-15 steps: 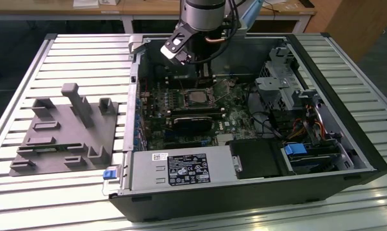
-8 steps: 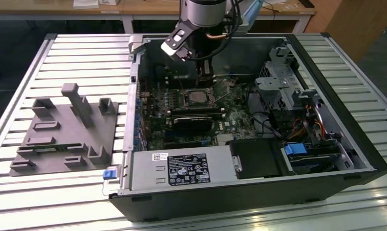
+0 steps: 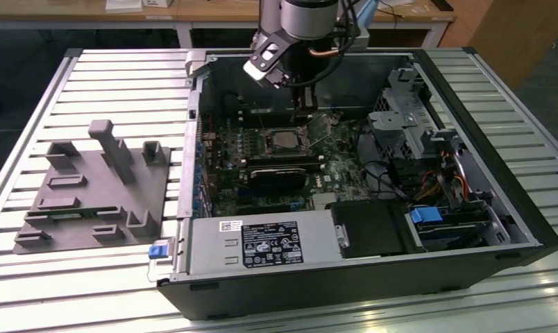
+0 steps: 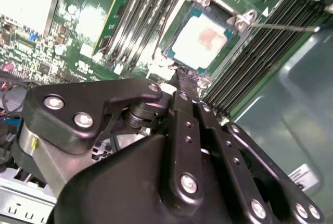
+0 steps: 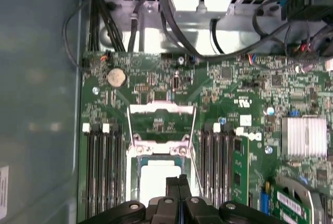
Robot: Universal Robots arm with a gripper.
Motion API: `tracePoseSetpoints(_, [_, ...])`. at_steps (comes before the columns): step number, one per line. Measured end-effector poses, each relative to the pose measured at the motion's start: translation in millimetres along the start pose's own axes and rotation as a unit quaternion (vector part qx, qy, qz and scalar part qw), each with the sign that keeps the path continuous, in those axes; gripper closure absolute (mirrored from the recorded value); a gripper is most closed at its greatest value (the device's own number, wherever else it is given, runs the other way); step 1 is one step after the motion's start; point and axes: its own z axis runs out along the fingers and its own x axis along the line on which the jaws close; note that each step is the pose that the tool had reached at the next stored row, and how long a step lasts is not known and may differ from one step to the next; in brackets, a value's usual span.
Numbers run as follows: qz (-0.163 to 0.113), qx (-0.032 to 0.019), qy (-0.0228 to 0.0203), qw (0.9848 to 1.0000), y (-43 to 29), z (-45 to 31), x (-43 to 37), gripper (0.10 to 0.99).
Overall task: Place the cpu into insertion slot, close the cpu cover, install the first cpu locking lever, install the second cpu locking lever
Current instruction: 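Close the cpu cover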
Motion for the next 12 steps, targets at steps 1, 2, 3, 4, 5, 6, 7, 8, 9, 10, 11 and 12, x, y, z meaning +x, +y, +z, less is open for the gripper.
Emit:
tracePoseSetpoints(1, [0.000,0.0010,0.0000,1.0000,2.6,0.8,0.0,0.980])
tracePoseSetpoints(2, [0.000,0.0020,0.0000,1.0000,5.2,1.4,0.1,0.980])
tracePoseSetpoints(3, [0.000,0.0032,-0.0001,1.0000,7.9,1.8,0.1,0.980])
tracePoseSetpoints(4, [0.000,0.0050,-0.0002,1.0000,12.8,2.3,0.1,0.980])
tracePoseSetpoints(5, [0.000,0.0054,-0.0002,1.0000,14.5,2.5,0.1,0.980])
tracePoseSetpoints(6, [0.000,0.0056,-0.0001,1.0000,16.8,2.6,0.1,0.980])
tracePoseSetpoints(7, [0.000,0.0056,0.0000,1.0000,18.1,2.7,0.2,0.980])
tracePoseSetpoints(8, [0.000,0.0056,0.0000,1.0000,19.8,2.8,0.2,0.980])
tracePoseSetpoints(9, [0.000,0.0057,0.0001,1.0000,22.1,2.9,0.2,0.980])
tracePoseSetpoints(10, [0.000,0.0058,0.0000,1.0000,24.6,3.0,0.3,0.980])
tracePoseSetpoints(11, [0.000,0.0058,0.0001,1.0000,26.4,3.1,0.3,0.980])
tracePoseSetpoints(12, [0.000,0.0059,0.0001,1.0000,28.1,3.2,0.5,0.980])
